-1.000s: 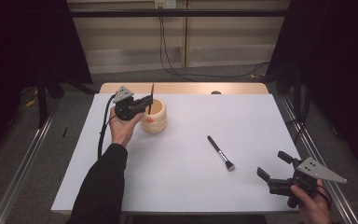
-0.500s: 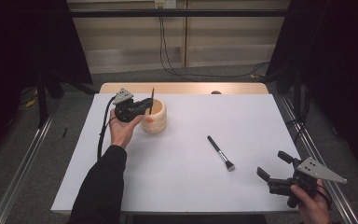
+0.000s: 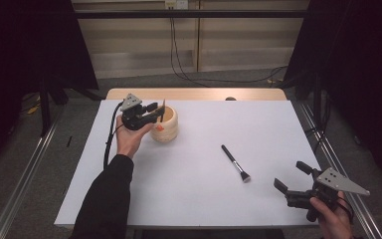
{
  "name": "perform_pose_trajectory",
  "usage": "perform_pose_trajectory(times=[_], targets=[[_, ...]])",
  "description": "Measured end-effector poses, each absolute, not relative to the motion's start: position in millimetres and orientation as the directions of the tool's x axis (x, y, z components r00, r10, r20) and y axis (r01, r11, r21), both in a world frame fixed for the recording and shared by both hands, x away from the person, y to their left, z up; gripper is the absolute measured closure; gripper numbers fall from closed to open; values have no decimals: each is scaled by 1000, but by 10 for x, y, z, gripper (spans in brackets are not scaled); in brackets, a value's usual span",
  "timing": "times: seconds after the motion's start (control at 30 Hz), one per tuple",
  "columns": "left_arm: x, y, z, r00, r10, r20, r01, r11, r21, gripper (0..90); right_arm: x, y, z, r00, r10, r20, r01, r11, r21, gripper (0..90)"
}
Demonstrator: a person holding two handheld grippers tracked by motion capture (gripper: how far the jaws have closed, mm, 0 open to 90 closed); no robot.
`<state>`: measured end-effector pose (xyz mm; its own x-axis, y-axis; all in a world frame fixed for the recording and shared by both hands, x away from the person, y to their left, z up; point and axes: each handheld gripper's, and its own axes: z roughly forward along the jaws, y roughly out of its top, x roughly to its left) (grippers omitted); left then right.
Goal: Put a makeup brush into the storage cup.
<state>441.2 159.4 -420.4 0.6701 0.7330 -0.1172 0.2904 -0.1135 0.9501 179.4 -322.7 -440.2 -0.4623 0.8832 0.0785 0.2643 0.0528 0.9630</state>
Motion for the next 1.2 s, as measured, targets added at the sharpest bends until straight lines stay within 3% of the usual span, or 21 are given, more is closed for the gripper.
perform_pose_trajectory(times=[0.23, 0.47, 0.73, 0.97, 1.2], targets=[[4397, 1577, -4182, 627, 772, -104, 297, -114, 948, 322, 1794, -3229, -4402, -462, 883, 80, 265, 52, 963, 0], [4403, 1618, -4169, 623, 766, -161, 339, -79, 937, 80, 1794, -3231, -4402, -464, 882, 81, 265, 51, 963, 0], [4347, 1686, -4128, 634, 759, -151, 317, -77, 945, 24, 1795, -3228, -4402, -463, 883, 81, 265, 50, 963, 0], [4248, 1680, -4072, 631, 772, -73, 266, -127, 956, 19, 1791, -3233, -4400, -461, 884, 78, 264, 53, 963, 0], [4139, 1689, -4047, 620, 777, -113, 272, -77, 959, 19, 1791, -3237, -4400, -461, 884, 80, 267, 52, 962, 0]])
